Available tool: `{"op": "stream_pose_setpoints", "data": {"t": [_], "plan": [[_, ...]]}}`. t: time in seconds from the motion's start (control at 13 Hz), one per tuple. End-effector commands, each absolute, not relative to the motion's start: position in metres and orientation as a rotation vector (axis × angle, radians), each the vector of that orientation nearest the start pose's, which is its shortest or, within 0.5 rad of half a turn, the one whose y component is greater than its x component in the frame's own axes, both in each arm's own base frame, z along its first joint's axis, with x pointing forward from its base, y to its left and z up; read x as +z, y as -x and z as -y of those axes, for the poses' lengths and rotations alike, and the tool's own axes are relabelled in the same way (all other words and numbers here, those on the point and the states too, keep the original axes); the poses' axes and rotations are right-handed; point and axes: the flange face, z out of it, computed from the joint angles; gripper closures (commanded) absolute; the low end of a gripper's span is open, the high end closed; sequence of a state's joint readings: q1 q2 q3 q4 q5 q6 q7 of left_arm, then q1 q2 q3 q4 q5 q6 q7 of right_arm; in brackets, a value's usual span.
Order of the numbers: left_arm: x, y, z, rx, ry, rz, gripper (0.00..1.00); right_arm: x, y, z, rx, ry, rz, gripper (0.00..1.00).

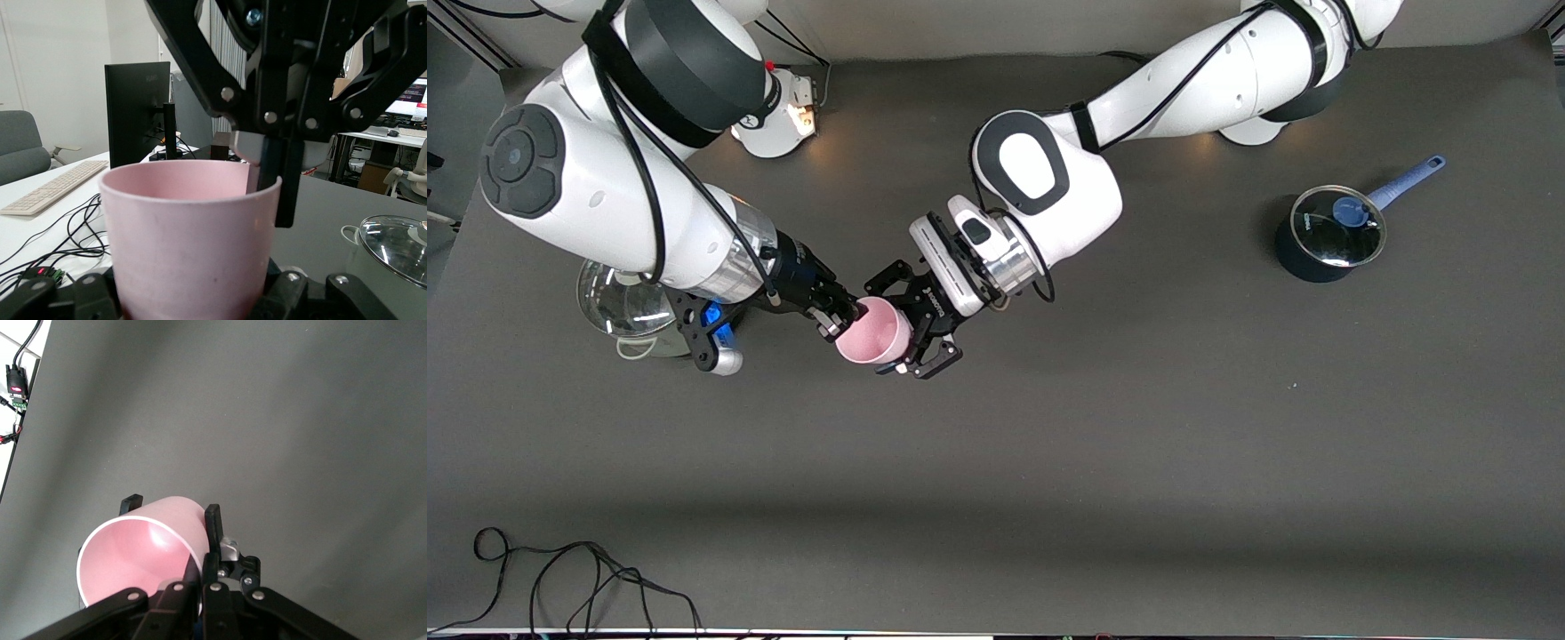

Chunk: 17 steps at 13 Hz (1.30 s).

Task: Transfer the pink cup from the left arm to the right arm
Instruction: 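Open the left gripper and pull it back from the cup, then carry the cup with the right gripper while the left gripper retracts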

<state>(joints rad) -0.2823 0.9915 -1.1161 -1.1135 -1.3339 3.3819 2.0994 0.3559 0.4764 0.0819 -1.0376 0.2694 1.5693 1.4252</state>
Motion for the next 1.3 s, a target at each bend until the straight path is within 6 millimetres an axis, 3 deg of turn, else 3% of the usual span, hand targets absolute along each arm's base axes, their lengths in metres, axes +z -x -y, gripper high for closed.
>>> {"op": "stream_pose_setpoints", "data": {"t": [0.0, 0.08, 0.15, 0.23, 0.31, 0.54, 0.84, 1.07, 1.23], "plan": [[0.435, -0.554, 0.533, 1.419, -1.831, 0.935, 1.0, 0.591, -0.622, -0.306, 0.305, 2.523, -1.398, 1.0], [0.434, -0.554, 0.533, 1.418, -1.833, 0.937, 1.0, 0.591, -0.622, -0.306, 0.304, 2.522, -1.397, 1.0], [0.433, -0.556, 0.531, 1.427, -1.839, 0.943, 0.77, 0.591, -0.622, -0.306, 0.304, 2.522, -1.397, 1.0], [0.436, -0.556, 0.532, 1.438, -1.828, 0.952, 0.1, 0.592, -0.622, -0.306, 0.301, 2.521, -1.395, 1.0], [0.437, -0.555, 0.533, 1.438, -1.825, 0.951, 0.0, 0.592, -0.622, -0.306, 0.301, 2.521, -1.394, 1.0], [0.437, -0.555, 0.532, 1.434, -1.826, 0.947, 0.0, 0.593, -0.626, -0.302, 0.27, 2.513, -1.401, 1.0], [0.441, -0.579, 0.507, 1.526, -1.822, 1.028, 0.0, 0.597, -0.637, -0.291, 0.133, 2.514, -1.413, 1.0], [0.43, -0.604, 0.482, 1.556, -1.767, 1.131, 0.0, 0.602, -0.648, -0.282, -0.053, 2.521, -1.421, 1.0], [0.427, -0.638, 0.454, 1.58, -1.634, 1.258, 0.0, 0.603, -0.658, -0.264, -0.158, 2.552, -1.41, 1.0]]}}
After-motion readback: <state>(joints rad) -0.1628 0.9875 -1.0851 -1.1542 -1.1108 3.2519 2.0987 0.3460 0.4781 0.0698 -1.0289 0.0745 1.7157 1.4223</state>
